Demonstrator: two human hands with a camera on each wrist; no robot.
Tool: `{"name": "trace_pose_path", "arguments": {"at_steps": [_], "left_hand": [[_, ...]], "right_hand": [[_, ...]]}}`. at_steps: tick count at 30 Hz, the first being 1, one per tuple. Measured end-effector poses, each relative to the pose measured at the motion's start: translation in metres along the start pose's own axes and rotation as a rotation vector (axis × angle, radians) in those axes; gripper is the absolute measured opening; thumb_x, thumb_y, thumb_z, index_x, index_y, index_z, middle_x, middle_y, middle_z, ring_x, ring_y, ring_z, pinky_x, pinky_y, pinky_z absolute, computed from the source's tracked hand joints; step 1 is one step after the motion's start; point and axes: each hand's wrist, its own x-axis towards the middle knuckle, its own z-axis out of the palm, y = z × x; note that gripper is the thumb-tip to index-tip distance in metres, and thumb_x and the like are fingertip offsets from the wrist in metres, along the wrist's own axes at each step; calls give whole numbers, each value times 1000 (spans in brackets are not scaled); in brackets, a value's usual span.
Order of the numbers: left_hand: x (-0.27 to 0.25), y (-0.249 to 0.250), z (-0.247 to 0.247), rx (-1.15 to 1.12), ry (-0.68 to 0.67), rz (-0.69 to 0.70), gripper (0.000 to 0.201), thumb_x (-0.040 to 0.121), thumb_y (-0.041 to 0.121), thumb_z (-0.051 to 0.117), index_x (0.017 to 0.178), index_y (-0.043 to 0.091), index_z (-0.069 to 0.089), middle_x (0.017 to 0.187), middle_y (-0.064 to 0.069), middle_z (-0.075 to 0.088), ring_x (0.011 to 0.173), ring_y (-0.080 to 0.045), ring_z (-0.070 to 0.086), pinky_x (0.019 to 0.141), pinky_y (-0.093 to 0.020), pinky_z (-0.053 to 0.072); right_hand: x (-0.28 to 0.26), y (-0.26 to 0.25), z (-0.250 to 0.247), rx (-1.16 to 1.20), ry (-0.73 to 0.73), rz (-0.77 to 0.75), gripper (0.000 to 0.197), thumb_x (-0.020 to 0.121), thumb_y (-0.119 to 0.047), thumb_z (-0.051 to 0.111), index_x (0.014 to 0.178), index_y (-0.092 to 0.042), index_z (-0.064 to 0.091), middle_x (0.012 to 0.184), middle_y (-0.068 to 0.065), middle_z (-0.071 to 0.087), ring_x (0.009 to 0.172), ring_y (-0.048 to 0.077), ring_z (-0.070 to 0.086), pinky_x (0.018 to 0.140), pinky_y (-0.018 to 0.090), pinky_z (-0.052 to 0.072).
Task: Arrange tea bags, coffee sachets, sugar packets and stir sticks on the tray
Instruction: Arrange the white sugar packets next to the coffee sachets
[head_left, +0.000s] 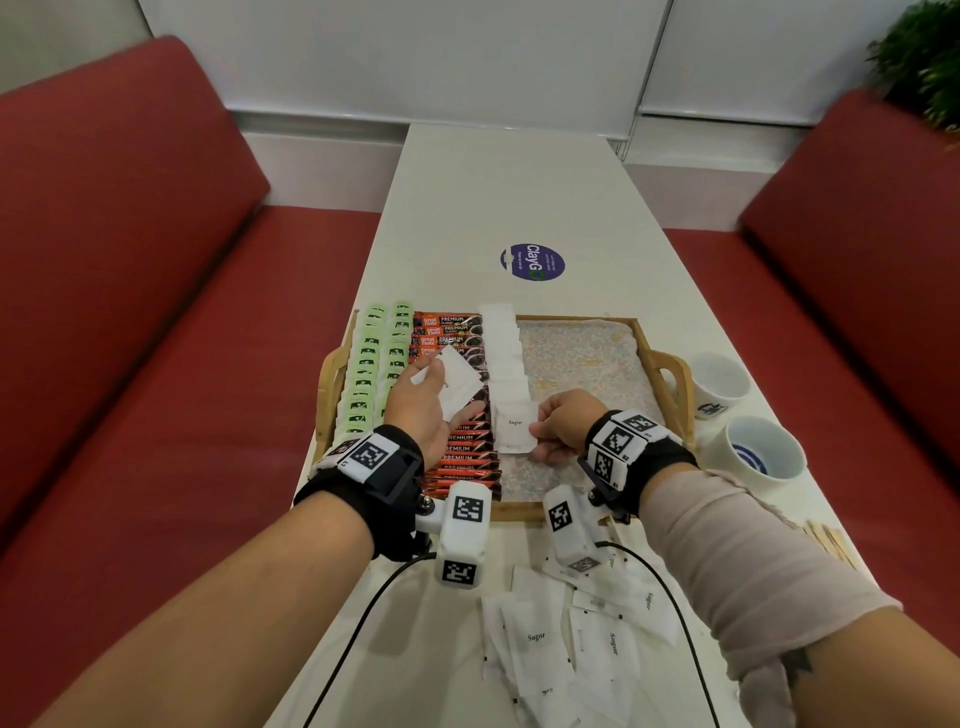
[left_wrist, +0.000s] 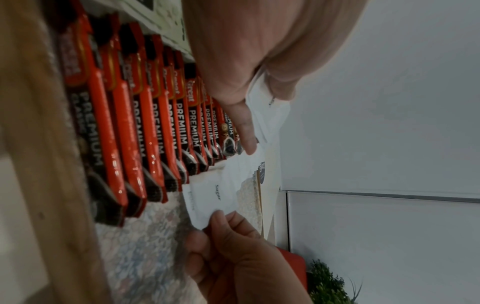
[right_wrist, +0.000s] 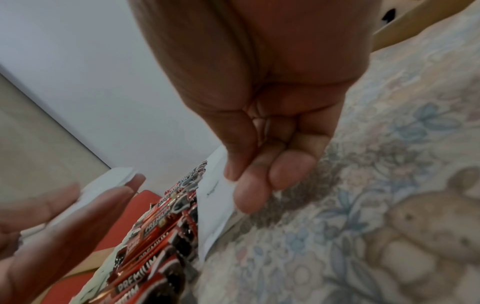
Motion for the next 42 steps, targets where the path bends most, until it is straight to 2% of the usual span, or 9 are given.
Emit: {"name": "trace_pose_path", "arguments": {"at_steps": [5,8,13,17,24,28,31,36,42], "left_hand": [[3,-1,-2,19,16,-2,26,99,15,46,125,15,49,134,-17,50,113,-35,56,65,-46,58],[4,-1,-2,25,18,-5,22,99,16,45,121,16,50,134,-17,50,115,-35,55,64,-45,59],[8,-2,-3,21,8,1,27,99,16,46,126,15,49,132,-16,52,110,-33,58,65,-44,58],[10,-3,-4,40,8,-2,15,98,17,48,110,19,56,134,-17,49,118,-36,53,58,-40,60],[5,0,-4,58,-36,-6,10,97,18,50,98,21,59,133,-17,50,118,-34,53,58,-39,60],[-1,2,-2,90,-55,-5,14,98,15,49,107,18,59,115,-11,59,98,-28,62,61,-41,60],[-3,1,-4,168,-46,-1,14,96,14,52,108,17,59,117,-13,59,105,-30,61,62,-40,60],[-15,-3,0,274,-87,-13,9,94,10,56,96,19,58,107,-9,62,89,-23,64,56,-33,60],[-25,-7,3,324,-107,-16,20,86,13,66,103,13,56,99,-8,65,81,-21,66,50,-27,57]], "right_hand": [[1,-5,-3,-127,33,-53,31,92,2,54,65,-10,49,37,2,52,26,8,47,30,13,35],[3,-7,-4,-182,28,-66,31,91,-1,57,64,-12,49,53,5,53,26,5,46,32,13,36],[6,-3,2,-133,38,-15,29,90,3,57,68,-12,47,60,9,52,31,14,44,36,15,36],[7,-7,2,-138,20,45,22,88,1,60,72,-9,50,68,14,54,46,19,46,37,17,34],[12,-10,4,-227,20,44,9,85,0,60,80,-4,54,72,16,57,49,20,46,47,25,36],[12,-14,2,-485,128,-101,15,88,-21,62,79,-12,56,80,6,60,75,23,57,65,31,48],[4,-21,-1,-314,170,-295,13,90,-27,61,85,-19,53,81,-3,56,70,16,56,57,23,43],[-14,-35,1,-190,29,-496,30,89,-14,63,118,-15,57,80,-7,58,65,9,55,58,18,42],[-23,-37,2,-258,-4,-558,35,85,1,63,116,-17,64,73,-3,54,63,6,51,57,13,38]]}}
